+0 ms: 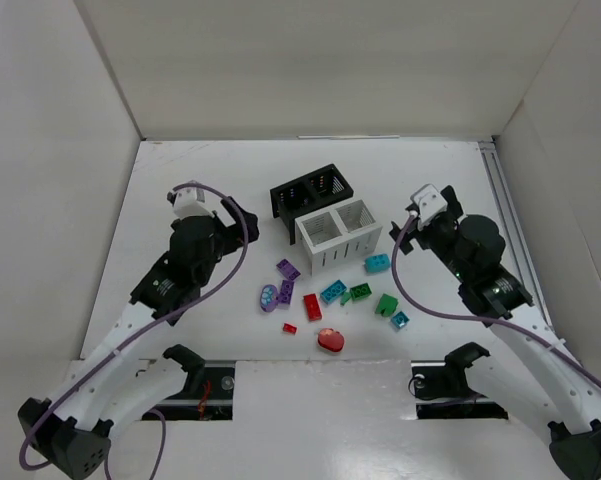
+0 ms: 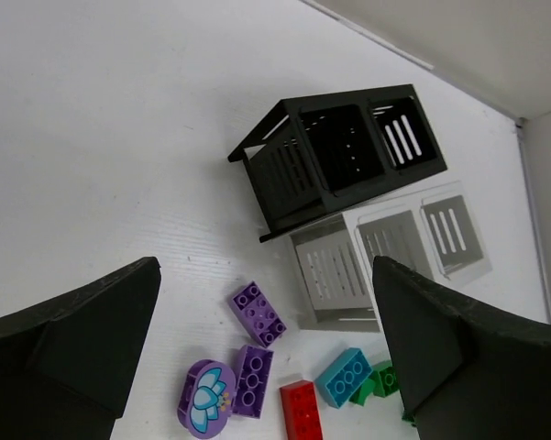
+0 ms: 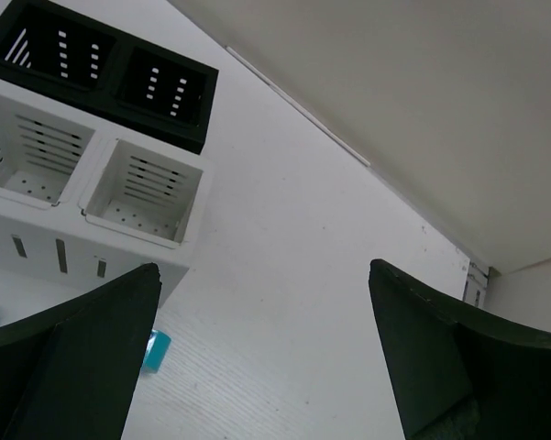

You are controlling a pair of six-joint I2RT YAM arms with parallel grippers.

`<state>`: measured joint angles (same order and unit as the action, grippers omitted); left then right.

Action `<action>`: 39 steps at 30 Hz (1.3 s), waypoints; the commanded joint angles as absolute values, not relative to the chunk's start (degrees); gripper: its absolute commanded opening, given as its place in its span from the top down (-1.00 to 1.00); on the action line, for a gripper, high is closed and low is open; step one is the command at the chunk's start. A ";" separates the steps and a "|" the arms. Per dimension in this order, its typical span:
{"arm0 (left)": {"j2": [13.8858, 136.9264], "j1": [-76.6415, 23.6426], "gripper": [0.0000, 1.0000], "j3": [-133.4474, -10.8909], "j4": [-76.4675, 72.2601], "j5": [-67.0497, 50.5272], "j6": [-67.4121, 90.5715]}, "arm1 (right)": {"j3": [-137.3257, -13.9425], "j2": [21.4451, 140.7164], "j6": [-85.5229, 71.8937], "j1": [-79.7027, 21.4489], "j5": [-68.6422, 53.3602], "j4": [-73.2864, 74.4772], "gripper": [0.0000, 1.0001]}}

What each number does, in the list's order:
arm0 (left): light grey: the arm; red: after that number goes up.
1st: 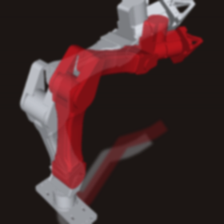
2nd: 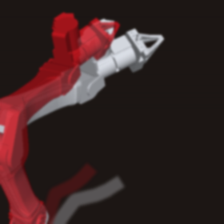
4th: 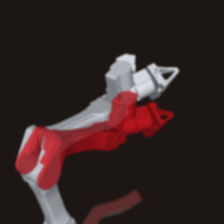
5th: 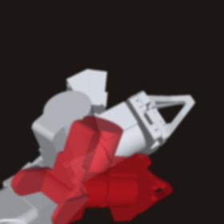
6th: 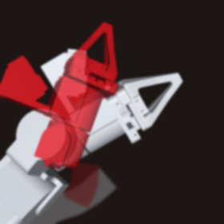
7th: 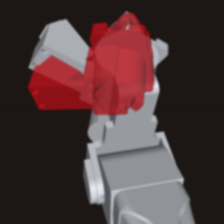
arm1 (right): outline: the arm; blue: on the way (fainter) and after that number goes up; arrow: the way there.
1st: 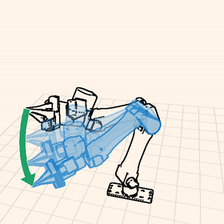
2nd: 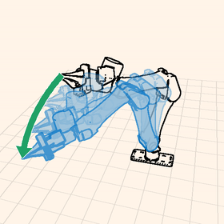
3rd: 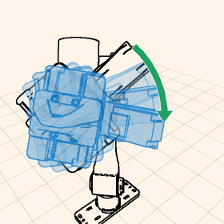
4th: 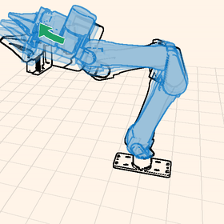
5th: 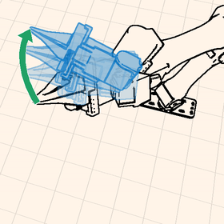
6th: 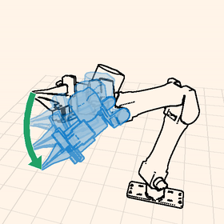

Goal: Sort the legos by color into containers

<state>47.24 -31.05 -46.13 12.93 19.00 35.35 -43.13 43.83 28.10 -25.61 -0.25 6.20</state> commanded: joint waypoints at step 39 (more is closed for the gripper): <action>42.63 -31.64 -1.00 -30.85 9.49 8.09 41.13 | -37.54 75.67 7.47 -69.25 -5.45 10.02 -0.91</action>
